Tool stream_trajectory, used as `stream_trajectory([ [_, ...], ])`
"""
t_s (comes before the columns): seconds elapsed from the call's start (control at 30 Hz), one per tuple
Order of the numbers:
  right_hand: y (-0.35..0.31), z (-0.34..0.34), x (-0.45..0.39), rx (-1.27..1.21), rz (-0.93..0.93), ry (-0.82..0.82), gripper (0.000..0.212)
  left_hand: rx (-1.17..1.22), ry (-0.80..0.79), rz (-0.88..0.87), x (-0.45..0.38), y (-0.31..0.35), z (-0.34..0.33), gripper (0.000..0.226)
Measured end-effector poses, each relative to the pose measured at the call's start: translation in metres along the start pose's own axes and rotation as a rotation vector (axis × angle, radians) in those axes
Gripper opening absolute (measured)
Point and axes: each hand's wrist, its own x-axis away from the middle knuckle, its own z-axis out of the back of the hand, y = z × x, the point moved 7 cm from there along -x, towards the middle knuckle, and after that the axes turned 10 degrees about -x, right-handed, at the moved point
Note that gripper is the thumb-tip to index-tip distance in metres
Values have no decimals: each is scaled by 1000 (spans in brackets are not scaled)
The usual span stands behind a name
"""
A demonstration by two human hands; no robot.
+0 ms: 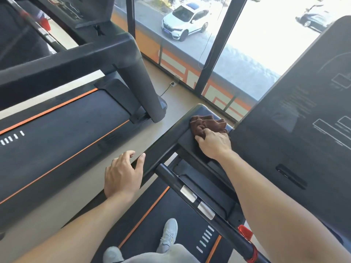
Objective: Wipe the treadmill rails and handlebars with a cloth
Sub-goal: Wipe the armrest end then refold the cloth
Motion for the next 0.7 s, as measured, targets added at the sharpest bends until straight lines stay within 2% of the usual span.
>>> stream_trajectory([
  [0.07,6,0,-2,-27,31,-52,31,-18,0,5,1,1,1,48],
  [0.17,12,3,-7,67,80,-159,33,-21,4,11,2,2,3,47],
  [0.27,6,-3,-16,283,162,-155,34,-42,1,6,0,1,-1,47],
  [0.33,6,-10,-18,265,178,-122,34,-60,5,-3,-1,0,-4,48],
  [0.4,10,-10,-18,135,138,-140,38,-60,14,4,-1,-1,-4,49],
  [0.5,11,3,-17,-26,89,-275,36,-71,-2,-4,-1,-1,-6,49],
  [0.57,9,6,-16,43,84,-330,41,-64,-11,-6,-1,-1,-6,49],
  [0.7,6,-17,-11,189,21,-281,52,-36,1,5,0,-1,-2,48],
])
